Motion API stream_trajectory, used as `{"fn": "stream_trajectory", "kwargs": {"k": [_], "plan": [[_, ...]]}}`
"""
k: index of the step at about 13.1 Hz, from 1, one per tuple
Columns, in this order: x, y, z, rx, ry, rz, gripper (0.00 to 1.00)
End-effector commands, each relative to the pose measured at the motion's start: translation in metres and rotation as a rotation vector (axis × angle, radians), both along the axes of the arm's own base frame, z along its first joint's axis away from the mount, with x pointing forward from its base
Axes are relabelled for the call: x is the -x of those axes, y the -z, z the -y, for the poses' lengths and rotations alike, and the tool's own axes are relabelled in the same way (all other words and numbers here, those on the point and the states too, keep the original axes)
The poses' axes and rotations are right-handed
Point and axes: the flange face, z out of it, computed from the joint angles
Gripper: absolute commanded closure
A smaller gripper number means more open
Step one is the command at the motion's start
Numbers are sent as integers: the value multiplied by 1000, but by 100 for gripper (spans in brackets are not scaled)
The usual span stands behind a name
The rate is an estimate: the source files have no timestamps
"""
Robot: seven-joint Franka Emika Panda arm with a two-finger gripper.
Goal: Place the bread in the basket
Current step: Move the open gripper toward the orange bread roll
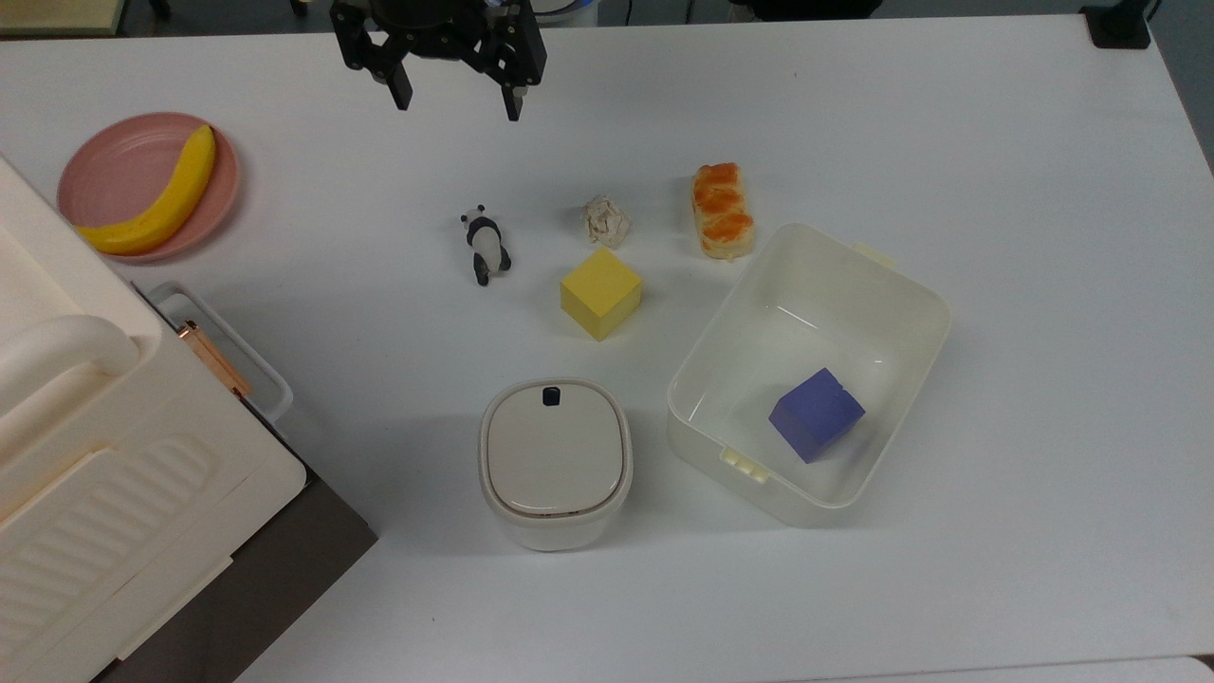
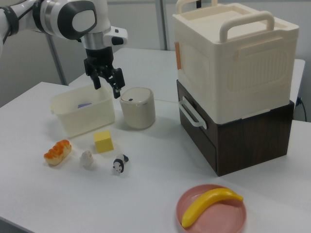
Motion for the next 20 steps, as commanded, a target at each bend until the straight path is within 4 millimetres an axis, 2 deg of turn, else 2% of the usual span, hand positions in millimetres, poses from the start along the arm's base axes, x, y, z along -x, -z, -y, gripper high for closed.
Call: {"fn": "stream_trajectory", "kwargs": {"k": [1,6,9,12,13,16,17,19,20], "plan": [[7,-6,-4,-30,-24,-15,0],[6,2,-14,-30,-62,-27,0],[8,15,-19,-30,-139,-44,0],[17,29,-38,-39,-210,-109,0],[21,37,-52,-41,-234,-137,0],[40,32,-90,-30,-257,-143,0],[44,39,-103,-27,-262,-153,0],[51,68,-146,-18,-287,-156,0],[57,90,-168,-8,-295,-131,0]]}}
